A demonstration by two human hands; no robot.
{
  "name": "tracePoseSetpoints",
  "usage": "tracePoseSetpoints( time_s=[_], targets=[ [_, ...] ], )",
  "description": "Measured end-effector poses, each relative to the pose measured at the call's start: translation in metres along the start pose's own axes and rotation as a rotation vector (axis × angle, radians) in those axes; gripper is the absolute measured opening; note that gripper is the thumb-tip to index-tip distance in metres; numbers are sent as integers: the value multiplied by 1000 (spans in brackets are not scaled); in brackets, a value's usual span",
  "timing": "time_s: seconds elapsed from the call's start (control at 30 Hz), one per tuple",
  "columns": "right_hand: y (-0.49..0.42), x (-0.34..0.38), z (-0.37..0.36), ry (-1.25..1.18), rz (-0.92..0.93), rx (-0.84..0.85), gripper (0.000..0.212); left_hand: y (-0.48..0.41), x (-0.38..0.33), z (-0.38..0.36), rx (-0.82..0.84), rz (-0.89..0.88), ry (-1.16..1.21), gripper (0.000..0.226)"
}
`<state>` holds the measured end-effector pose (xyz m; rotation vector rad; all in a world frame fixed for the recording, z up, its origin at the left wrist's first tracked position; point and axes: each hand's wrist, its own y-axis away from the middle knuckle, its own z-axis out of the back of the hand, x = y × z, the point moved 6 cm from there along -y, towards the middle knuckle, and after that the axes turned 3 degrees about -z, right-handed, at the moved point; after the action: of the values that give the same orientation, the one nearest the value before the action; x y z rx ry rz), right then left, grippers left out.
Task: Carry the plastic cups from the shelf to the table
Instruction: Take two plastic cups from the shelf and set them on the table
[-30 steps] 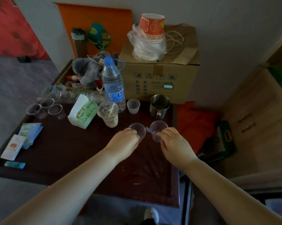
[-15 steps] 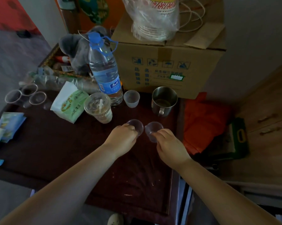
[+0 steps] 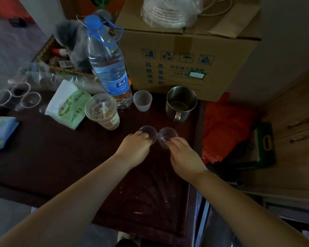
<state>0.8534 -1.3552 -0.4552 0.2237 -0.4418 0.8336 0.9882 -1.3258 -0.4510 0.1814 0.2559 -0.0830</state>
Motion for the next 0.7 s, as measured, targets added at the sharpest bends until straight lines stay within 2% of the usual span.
tracePoseSetpoints(
  time_s=[0.53, 0.7],
  targets=[
    [10, 9, 15, 71, -54, -58, 46, 9, -1, 7, -19, -1, -10, 30],
    [18, 21, 28, 89, -75, -88, 44, 22, -6, 24, -79, -17, -39, 31]
  ],
)
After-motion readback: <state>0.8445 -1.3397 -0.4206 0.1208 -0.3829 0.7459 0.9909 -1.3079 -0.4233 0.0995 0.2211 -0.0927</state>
